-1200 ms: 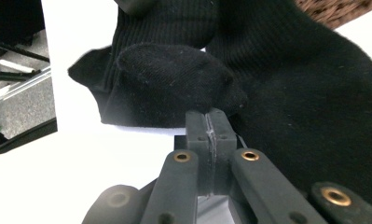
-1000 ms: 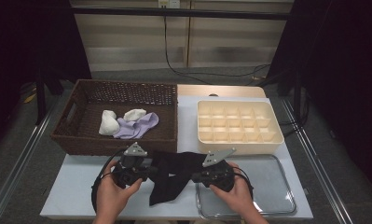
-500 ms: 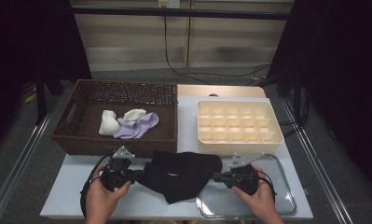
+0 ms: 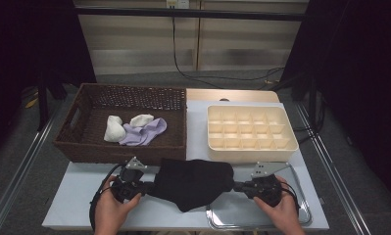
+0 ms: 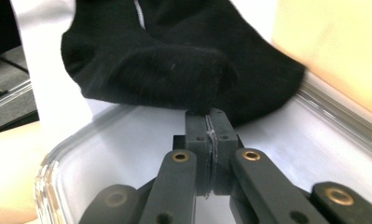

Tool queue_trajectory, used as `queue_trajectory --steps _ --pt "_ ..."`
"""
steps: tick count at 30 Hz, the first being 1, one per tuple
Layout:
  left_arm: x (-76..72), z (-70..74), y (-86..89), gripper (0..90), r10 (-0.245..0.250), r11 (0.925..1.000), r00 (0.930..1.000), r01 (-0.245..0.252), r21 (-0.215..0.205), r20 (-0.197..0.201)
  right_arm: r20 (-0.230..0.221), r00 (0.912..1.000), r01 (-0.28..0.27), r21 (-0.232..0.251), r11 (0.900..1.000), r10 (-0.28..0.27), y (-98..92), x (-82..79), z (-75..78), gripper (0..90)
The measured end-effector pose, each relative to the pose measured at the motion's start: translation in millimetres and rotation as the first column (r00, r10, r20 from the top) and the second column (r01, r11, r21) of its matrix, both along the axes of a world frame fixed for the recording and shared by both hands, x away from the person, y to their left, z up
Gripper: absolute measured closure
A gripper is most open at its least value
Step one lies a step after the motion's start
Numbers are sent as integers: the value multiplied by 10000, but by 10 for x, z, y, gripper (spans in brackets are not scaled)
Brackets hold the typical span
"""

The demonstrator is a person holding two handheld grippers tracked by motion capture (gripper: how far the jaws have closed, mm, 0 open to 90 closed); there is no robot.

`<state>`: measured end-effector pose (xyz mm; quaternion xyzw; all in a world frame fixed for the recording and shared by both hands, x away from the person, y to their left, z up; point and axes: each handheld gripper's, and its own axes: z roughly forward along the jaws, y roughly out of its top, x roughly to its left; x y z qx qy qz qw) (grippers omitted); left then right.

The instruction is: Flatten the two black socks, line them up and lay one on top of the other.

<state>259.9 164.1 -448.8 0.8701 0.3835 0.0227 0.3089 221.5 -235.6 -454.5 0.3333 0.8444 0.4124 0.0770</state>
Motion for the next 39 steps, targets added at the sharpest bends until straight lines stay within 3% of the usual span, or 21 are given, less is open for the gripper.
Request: queue_trajectory --steps 3,6,9,11,12,16,19,23,25,26,27,29,32,36,39 --pt "5 16 23 876 103 9994 9999 -107 331 102 15 9995 301 38 9995 -301 -76 9 13 877" --pt "20 17 61 875 155 9999 9999 -155 30 -72 43 9987 501 81 9987 -502 -128 28 20 850" --pt "23 58 81 845 366 9993 9989 -365 -23 301 81 9976 690 262 9973 -693 -151 39 59 838" --pt "21 103 66 837 442 9989 9967 -428 -215 685 256 9974 663 454 9968 -675 -89 43 94 805" --pt "20 112 54 838 403 9988 9969 -384 -294 674 270 9976 615 540 9966 -630 -53 45 100 804" --pt "19 108 32 843 369 9993 9962 -372 22 784 184 9995 230 488 9985 -239 95 61 91 764" --pt "36 40 65 844 434 9989 9987 -438 140 273 21 9999 -156 210 9997 156 293 80 7 721" --pt "35 58 98 819 714 9971 9964 -724 218 462 -138 9999 -99 -114 9999 98 343 82 -55 680" --pt "44 73 134 801 1099 9932 9908 -1126 308 790 -289 9996 3 -120 9999 -7 317 87 -86 680" --pt "51 65 150 797 1121 9934 9909 -1136 165 752 -393 9991 160 25 9999 -158 272 91 -90 680" --pt "51 65 150 791 1121 9934 9909 -1136 165 752 -393 9991 160 25 9999 -158 272 91 -90 680" --pt "58 28 85 781 775 9961 9949 -745 -471 643 -462 9984 346 159 9993 -338 227 97 -87 681" --pt "66 -7 16 766 525 9986 9956 -516 -126 778 -624 9975 361 297 9989 -342 229 103 -103 686" --pt "90 -121 -53 776 283 9994 9950 -301 177 960 -745 9969 260 47 9997 -256 277 108 -160 730" --pt "97 -143 -36 802 234 9997 9950 -239 40 973 -886 9958 251 67 9997 -244 262 111 -164 773"
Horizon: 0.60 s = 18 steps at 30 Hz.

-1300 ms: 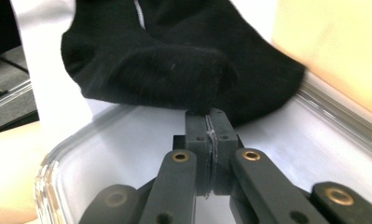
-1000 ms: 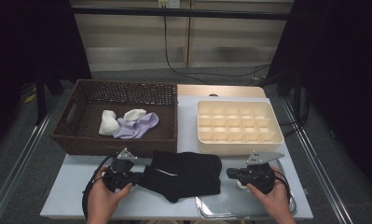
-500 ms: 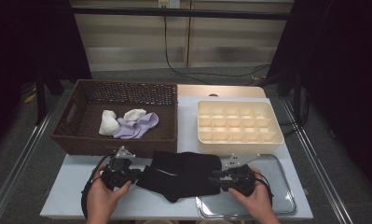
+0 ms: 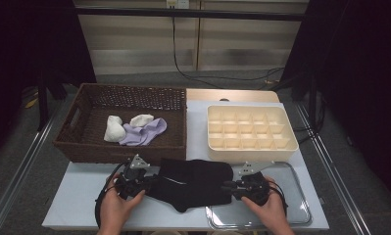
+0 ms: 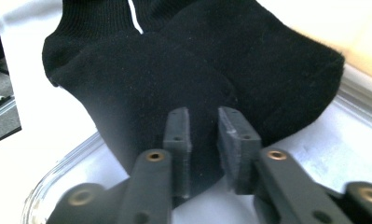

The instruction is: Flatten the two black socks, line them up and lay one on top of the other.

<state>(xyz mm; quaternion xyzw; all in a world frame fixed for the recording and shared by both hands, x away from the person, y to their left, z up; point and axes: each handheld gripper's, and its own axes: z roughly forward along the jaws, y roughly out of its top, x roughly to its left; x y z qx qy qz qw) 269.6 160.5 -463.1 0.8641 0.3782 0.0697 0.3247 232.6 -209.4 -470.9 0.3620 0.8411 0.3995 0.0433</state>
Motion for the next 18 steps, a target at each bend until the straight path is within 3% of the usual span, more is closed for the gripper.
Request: queue_trajectory --steps 1,5,6,8,11,14,15,18 --pt "-3 -7 10 805 -183 9998 9998 183 -72 54 -172 9998 36 56 10000 -35 -18 -1 -3 812" --pt "-44 -6 -15 778 -709 9969 9971 700 351 273 -400 9992 -13 17 10000 14 -41 -6 -16 854" --pt "-44 -6 -15 770 -709 9969 9971 700 351 273 -400 9992 -13 17 10000 14 -41 -6 -16 854" --pt "-117 -10 -47 774 -779 9947 9944 728 721 720 -555 9985 -15 71 10000 19 -66 -16 -23 874" --pt "-153 -2 -66 814 -641 9947 9951 575 858 757 -649 9979 -21 131 9999 30 -85 -30 -23 885" --pt "-148 19 -55 847 -519 9968 9984 505 622 218 -774 9970 -34 221 9997 51 -159 -50 -31 898" --pt "-148 19 -55 854 -519 9968 9984 505 622 218 -774 9970 -34 221 9997 51 -159 -50 -31 898" --pt "-151 51 -57 867 -734 9957 9969 748 549 -270 -880 9961 9 168 9999 6 -211 -88 -9 900"
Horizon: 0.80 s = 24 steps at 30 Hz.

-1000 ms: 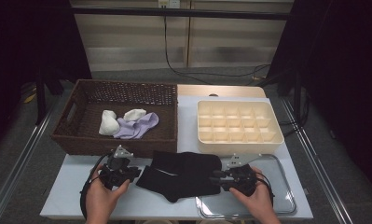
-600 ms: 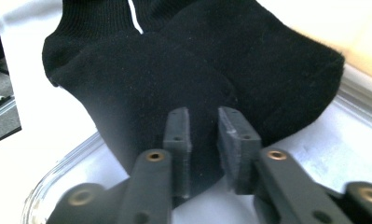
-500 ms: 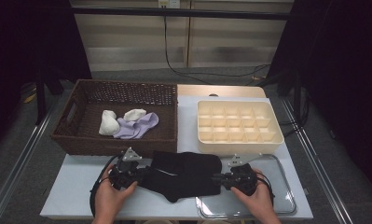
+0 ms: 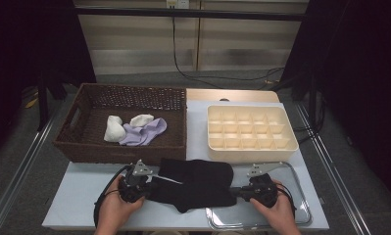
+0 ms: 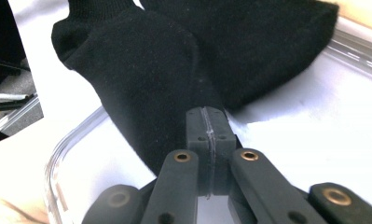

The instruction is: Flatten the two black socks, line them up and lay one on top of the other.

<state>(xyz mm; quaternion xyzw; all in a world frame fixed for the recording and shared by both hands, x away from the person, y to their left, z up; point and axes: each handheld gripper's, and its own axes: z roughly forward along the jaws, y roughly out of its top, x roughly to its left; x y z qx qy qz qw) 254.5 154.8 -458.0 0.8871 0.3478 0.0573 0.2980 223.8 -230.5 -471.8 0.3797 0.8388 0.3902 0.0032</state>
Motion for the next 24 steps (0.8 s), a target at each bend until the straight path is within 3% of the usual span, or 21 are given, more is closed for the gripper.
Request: queue_trajectory --steps 3,6,8,9,11,12,13,17,19,20,23,24 --pt "-14 54 -6 885 -183 9998 9995 182 -58 -274 -103 9999 113 103 9999 -112 -73 -31 27 900" --pt "3 86 24 791 -71 9995 10000 70 -298 -37 -195 9997 114 177 9998 -110 -92 -35 39 900" --pt "40 108 45 739 155 9973 9997 -143 -715 163 -240 9994 253 247 9994 -247 -96 -46 54 867" --pt "50 110 42 705 302 9967 9984 -264 -769 484 -165 9995 275 281 9992 -271 -99 -48 64 832" --pt "62 107 38 669 294 9961 9977 -241 -851 615 137 9982 589 201 9981 -592 -122 -38 91 731" --pt "81 101 32 669 344 9957 9959 -269 -887 841 137 9982 589 201 9981 -592 -122 -38 91 731" --pt "127 77 22 603 378 9953 9920 -266 -934 1202 337 9957 854 368 9957 -867 -169 -19 114 709" --pt "207 21 -16 572 541 9947 9874 -403 -941 1488 546 9842 1651 566 9846 -1682 -225 39 137 670" --pt "245 -13 -27 577 636 9927 9888 -488 -1102 1354 700 9801 1821 575 9816 -1859 -211 74 140 653" --pt "260 -28 -39 595 612 9937 9914 -495 -1009 1160 766 9779 1903 566 9801 -1943 -198 90 136 642" --pt "295 -69 -50 595 690 9941 9905 -583 -910 1194 726 9765 1994 550 9784 -2030 -165 121 116 643" --pt "310 -94 -57 612 749 9937 9919 -657 -905 1023 788 9741 2085 512 9767 -2121 -148 131 108 643"
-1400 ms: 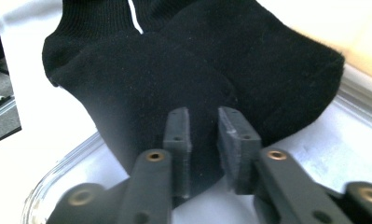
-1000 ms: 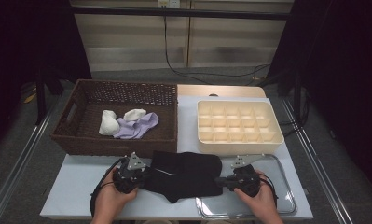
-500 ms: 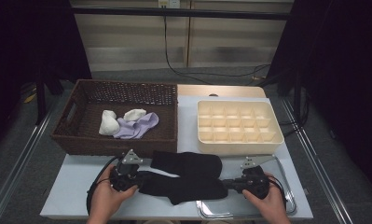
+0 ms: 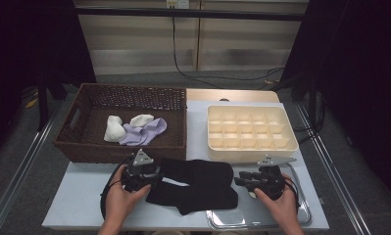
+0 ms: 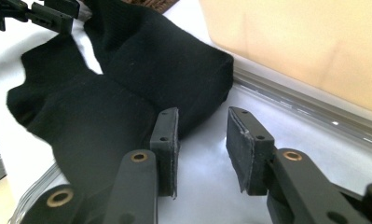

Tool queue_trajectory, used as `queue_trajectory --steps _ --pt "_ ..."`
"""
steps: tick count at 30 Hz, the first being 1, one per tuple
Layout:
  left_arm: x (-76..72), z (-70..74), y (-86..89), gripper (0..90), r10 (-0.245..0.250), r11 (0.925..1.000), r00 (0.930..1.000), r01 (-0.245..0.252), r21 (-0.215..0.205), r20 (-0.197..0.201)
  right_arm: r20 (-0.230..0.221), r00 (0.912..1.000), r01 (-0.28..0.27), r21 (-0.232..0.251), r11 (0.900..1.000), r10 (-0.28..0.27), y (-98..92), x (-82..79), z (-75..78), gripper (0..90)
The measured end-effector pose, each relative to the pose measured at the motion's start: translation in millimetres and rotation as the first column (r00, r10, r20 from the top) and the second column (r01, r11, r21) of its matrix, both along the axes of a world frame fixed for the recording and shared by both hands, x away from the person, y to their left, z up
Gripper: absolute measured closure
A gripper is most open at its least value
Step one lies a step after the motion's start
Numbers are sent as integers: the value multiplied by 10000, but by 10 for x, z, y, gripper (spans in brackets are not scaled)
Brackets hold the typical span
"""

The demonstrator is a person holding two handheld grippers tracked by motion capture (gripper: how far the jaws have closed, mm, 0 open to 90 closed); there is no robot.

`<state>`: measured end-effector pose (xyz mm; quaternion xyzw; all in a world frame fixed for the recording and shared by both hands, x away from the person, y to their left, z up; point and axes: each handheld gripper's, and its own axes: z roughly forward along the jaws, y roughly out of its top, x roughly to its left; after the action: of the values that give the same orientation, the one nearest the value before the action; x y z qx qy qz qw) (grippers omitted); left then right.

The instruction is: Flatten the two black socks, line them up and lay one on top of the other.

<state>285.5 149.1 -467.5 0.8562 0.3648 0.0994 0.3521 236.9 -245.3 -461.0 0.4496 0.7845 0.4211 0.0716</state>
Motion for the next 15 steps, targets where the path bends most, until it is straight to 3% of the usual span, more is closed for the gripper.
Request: queue_trajectory --steps 3,4,10,13,15 --pt "24 -28 -16 623 108 9999 9999 -108 89 0 20 10000 -29 -82 10000 30 55 30 -24 627" --pt "46 -38 -29 629 136 9996 9998 -132 251 -171 -47 10000 -32 -71 10000 32 87 55 -57 623" --pt "60 -45 -58 696 104 9981 9999 -104 602 8 -435 9990 18 -267 9996 -30 124 86 -155 646" --pt "53 -44 -83 746 125 9983 9999 -123 562 -27 -429 9991 -62 -268 9996 50 149 89 -165 719" --pt "58 -34 -93 829 90 9980 9999 -82 634 -115 -417 9991 -109 -277 9996 98 148 94 -175 820"
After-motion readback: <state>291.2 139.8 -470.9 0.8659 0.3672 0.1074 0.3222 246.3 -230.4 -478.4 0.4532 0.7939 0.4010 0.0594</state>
